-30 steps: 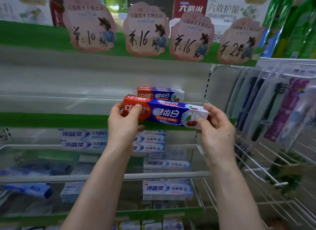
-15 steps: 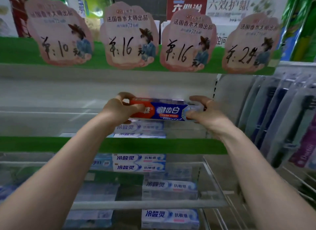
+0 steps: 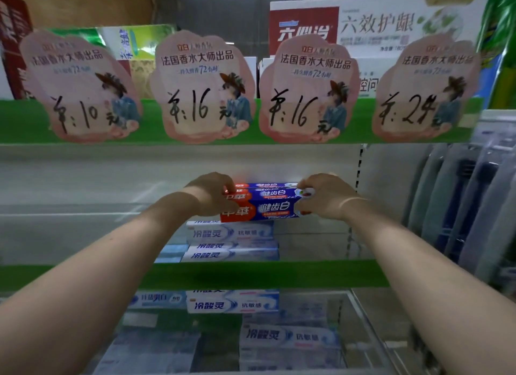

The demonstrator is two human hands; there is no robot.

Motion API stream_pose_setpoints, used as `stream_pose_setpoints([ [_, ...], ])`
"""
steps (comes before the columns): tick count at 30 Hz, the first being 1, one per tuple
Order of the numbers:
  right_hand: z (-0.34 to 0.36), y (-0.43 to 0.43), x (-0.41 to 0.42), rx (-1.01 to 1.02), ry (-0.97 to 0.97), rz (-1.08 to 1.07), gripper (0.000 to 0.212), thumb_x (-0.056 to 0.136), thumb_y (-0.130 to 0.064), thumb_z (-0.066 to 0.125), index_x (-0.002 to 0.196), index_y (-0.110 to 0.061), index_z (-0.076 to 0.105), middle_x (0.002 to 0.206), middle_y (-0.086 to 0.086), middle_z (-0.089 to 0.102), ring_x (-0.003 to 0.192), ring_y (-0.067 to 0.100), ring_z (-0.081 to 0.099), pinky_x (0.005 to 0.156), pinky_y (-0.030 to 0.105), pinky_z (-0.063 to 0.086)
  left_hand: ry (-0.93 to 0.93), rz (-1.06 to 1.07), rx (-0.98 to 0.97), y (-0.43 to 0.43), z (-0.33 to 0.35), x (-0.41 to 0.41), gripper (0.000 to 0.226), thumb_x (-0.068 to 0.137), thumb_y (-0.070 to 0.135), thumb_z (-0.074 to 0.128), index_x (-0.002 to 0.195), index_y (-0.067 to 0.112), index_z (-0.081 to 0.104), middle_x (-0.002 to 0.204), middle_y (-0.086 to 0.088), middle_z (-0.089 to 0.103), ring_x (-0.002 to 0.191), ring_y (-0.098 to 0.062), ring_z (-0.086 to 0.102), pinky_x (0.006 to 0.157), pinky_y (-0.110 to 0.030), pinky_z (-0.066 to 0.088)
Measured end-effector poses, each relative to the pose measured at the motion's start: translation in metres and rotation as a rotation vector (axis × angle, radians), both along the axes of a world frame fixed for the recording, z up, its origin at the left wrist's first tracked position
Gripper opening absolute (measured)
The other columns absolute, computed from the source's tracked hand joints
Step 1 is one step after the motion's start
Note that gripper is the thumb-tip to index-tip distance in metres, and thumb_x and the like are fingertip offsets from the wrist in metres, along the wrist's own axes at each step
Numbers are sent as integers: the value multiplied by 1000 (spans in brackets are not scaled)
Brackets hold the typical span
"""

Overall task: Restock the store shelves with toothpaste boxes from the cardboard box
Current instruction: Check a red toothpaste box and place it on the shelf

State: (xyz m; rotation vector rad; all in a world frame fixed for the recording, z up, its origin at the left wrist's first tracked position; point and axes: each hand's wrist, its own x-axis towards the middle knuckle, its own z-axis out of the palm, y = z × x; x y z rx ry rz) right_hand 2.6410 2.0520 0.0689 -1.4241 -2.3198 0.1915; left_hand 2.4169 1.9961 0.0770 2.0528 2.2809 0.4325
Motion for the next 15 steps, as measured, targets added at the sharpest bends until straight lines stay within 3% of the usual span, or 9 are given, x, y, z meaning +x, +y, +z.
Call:
stream_pose_setpoints([
  [9, -5, 4, -11, 39, -57, -2, 48, 90, -27, 63, 134, -14, 50, 130, 6, 47, 127, 21, 37, 103, 34, 42, 61, 18, -37, 9, 0, -1, 32, 88, 28, 63, 118, 16, 56, 113, 0, 55, 94, -15, 55, 72, -24, 43],
  [15, -11, 6, -19, 78, -98, 3, 49, 92, -21, 60, 138, -16, 43, 133, 7, 43, 128, 23, 34, 103, 35, 40, 47, 65, 0, 13, -5, 4, 41, 88, 22, 63, 125, 16, 45, 123, -6, 49, 104, -21, 54, 86, -33, 48],
])
